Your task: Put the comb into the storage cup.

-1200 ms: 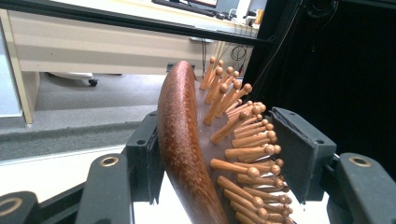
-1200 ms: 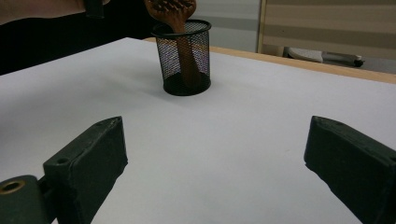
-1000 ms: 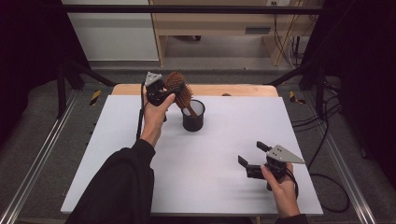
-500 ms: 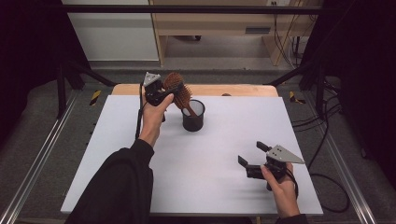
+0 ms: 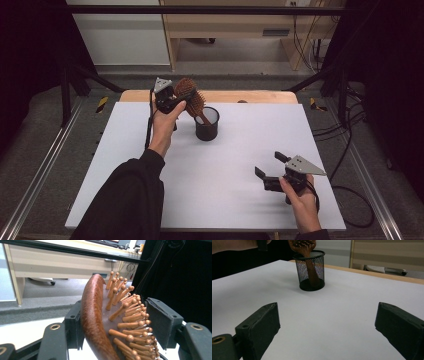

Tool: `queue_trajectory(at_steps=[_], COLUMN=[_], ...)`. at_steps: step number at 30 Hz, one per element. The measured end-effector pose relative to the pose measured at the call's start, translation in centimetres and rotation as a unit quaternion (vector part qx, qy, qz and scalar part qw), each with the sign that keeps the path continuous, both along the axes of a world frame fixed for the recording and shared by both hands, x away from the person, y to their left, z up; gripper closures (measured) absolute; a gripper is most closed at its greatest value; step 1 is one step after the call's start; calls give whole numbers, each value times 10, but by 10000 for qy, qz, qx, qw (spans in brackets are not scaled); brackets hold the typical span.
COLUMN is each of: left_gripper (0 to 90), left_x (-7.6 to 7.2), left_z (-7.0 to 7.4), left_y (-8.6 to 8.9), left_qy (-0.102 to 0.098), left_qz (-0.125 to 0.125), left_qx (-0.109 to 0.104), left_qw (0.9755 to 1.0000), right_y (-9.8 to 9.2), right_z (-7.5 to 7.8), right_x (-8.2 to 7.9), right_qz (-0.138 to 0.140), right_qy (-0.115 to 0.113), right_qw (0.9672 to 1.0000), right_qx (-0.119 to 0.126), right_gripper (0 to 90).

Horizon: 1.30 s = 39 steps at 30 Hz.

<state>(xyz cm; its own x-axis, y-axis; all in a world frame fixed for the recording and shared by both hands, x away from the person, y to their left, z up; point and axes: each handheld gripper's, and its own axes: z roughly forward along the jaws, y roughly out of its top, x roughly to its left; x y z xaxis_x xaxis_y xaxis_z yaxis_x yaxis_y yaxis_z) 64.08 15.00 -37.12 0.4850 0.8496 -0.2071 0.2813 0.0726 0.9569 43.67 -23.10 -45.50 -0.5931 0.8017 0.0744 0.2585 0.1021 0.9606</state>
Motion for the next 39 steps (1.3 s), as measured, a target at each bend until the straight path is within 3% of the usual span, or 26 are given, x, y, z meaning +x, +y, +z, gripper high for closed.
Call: queue_trajectory(at_steps=[39], left_gripper=[277], left_x=[0], left_z=[-5], left_y=[-1], left_qy=[11], left_qz=[4], left_qx=[96], left_qw=[10000], right_y=[0], right_z=[0], right_x=[0], right_qz=[9], right_qy=[9], right_qw=[10000], right_qx=[-14], right_gripper=[57])
